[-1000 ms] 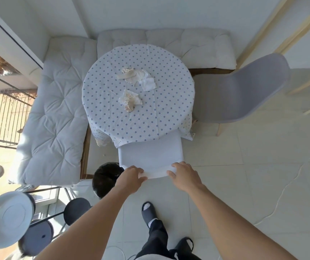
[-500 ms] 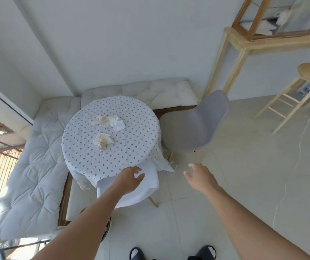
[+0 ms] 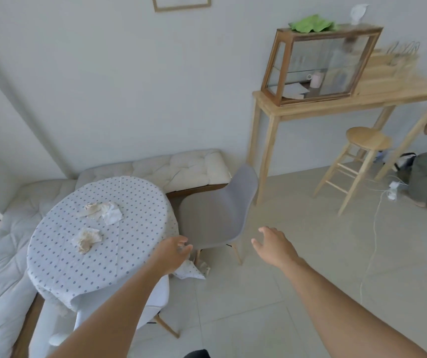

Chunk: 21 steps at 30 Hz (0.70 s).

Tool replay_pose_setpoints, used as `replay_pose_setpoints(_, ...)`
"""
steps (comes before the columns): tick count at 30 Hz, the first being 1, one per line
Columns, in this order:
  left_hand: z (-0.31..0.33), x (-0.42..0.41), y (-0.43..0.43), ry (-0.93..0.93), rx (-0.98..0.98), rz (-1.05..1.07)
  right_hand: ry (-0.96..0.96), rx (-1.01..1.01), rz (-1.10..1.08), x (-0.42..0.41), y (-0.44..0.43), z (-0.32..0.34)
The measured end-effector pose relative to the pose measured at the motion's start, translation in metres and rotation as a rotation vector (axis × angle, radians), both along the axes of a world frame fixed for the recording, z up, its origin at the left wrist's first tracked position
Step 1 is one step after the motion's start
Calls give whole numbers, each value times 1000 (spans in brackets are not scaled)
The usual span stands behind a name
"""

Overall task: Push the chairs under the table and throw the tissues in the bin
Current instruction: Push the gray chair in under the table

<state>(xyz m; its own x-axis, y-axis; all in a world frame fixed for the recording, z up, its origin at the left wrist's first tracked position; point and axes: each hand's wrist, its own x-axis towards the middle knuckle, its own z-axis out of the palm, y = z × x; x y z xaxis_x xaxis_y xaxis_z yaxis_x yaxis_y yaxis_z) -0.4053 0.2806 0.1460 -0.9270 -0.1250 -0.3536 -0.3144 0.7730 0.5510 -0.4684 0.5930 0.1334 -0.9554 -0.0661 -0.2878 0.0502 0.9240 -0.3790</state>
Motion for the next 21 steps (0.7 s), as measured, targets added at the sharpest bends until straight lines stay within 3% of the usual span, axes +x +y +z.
replay_pose_setpoints(10, -5, -110, 63, 10, -41, -91, 38, -2, -1, -89, 66, 12)
replay_pose_setpoints(21, -40, -287, 92, -5, 32, -76, -20, 97, 99, -265, 76, 6)
